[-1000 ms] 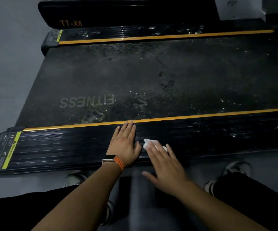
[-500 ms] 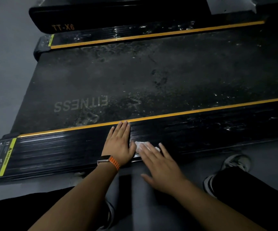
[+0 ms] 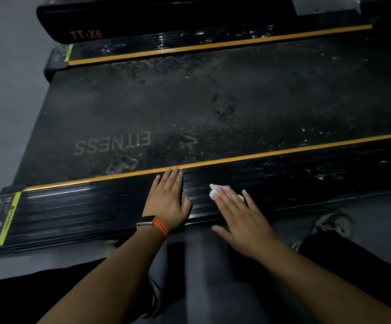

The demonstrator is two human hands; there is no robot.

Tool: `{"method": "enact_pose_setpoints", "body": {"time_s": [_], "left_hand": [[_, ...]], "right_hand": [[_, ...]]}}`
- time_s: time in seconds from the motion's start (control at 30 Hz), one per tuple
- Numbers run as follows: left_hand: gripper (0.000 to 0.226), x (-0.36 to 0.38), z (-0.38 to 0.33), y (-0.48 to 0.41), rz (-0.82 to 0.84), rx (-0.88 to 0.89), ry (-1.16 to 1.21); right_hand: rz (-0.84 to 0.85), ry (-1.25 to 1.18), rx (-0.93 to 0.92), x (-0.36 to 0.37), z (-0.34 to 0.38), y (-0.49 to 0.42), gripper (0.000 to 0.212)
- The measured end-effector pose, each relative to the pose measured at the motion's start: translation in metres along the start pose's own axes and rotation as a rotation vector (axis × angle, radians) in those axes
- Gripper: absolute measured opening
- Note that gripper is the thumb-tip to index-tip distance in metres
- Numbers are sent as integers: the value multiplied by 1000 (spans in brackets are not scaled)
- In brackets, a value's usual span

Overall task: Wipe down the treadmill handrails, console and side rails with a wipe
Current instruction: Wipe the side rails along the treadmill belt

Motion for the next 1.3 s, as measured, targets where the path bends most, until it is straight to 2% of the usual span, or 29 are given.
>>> {"method": "enact_pose_setpoints", "body": {"time_s": [0.1,0.2,0.37,0.5,0.57,0.7,0.77,0.87,0.97,1.07,1.17,1.3], "left_hand": [[81,0,0,0,21,-5,1],[80,-1,-1,1,12,4,8],[78,-3,-1,0,-15,2,19],[79,-2,-1,1,-4,1,9],[78,-2,-1,0,-15,2,7],[77,-1,0,0,-26,3,5],[76,-1,0,-1,-26,3,7],[76,-2,-1,0,-21,-2,0],[76,-3,-2,0,-24,0,2],[74,-2,-2,1,-40,5,-4],[74,-2,-1,1,-35,3,0],[76,0,-1,0,-13,-2,-4]], "right_hand": [[-2,-12,73,0,-31,14,80],[-4,-80,150,-1,-29,6,83],[79,-70,11,-5,-3,-22,85],[67,-97,115,-5,-47,-7,85],[55,-140,181,-6,-46,-8,84],[84,-171,102,-6,-9,-34,89],[124,-123,56,-8,-17,-36,91],[101,-124,146,-12,-50,-23,92],[129,-166,194,-12,-43,-30,95],[150,-184,82,-14,-8,-51,101],[195,-117,18,-16,-16,-54,93],[169,-138,149,-19,-56,-39,92]]}}
Point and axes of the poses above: each hand's wrist, its own y-axis away from the middle knuckle, its own x-axis out of the palm, z = x × y, the point moved 10 cm from there along -y, towards the middle knuckle, and after that the axes turned 5 degrees about z, right-handed, at the moved point
